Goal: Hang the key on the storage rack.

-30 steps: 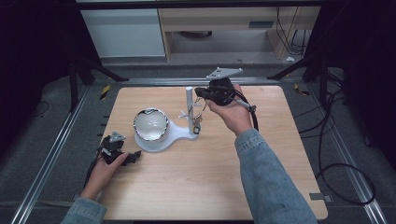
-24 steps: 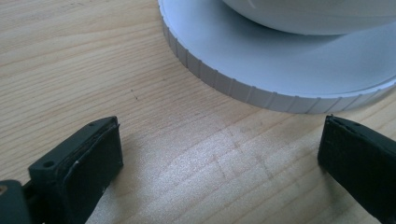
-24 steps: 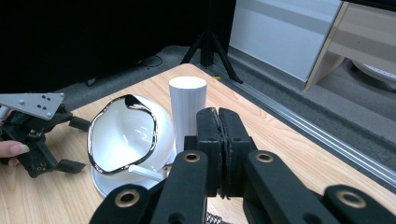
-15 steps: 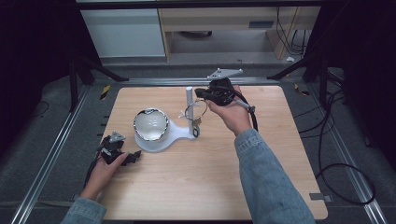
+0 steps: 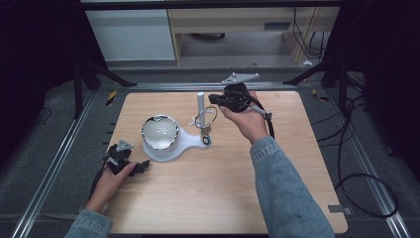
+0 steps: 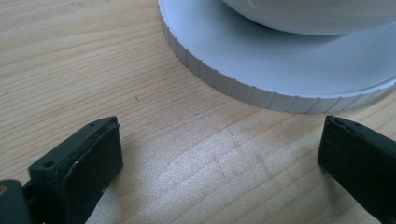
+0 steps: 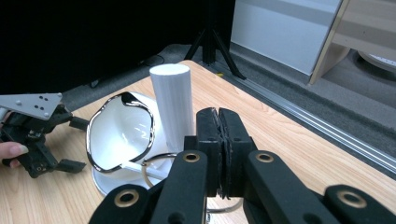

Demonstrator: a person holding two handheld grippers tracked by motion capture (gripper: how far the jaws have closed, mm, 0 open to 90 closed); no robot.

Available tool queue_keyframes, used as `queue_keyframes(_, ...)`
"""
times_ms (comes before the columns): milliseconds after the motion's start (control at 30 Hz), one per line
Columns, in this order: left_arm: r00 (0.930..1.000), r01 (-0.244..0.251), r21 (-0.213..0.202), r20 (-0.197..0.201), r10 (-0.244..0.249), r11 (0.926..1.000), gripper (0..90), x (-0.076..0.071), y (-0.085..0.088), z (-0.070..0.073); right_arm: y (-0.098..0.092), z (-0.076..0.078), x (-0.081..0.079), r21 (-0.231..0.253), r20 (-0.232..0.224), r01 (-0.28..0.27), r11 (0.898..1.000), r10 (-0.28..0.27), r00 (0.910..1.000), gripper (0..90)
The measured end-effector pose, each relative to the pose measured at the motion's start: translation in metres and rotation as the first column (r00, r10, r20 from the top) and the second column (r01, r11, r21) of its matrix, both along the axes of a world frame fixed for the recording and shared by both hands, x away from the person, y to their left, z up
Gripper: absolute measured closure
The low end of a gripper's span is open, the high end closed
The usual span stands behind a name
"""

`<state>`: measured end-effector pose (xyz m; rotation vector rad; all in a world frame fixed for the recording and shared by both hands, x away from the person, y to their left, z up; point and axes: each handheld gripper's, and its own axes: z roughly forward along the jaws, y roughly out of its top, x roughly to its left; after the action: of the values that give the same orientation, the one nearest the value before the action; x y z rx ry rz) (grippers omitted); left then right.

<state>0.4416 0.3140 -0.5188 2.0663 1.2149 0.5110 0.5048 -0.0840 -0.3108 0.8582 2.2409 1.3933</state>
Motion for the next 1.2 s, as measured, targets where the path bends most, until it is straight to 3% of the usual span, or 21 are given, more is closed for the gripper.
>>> queue_keyframes(700, 1.0, 0.0, 0.0, 0.0, 0.0, 1.0, 0.0, 0.0, 0.0, 0.0, -0.012, -0.008, 0.005, -0.032, -0.029, 0.017, 0.999, -0.018, 0.9994, 86.7)
queue_keyframes(967, 1.0, 0.0, 0.0, 0.0, 0.0, 1.0, 0.0, 0.0, 0.0, 0.0, -0.015, -0.009, 0.003, -0.061, -0.006, 0.051, 0.997, -0.052, 0.9986, 65.2)
queue_keyframes(1200, 1.0, 0.0, 0.0, 0.0, 0.0, 1.0, 0.0, 0.0, 0.0, 0.0, -0.024, -0.009, 0.0, -0.07, 0.016, 0.096, 0.993, -0.095, 0.9953, 39.5)
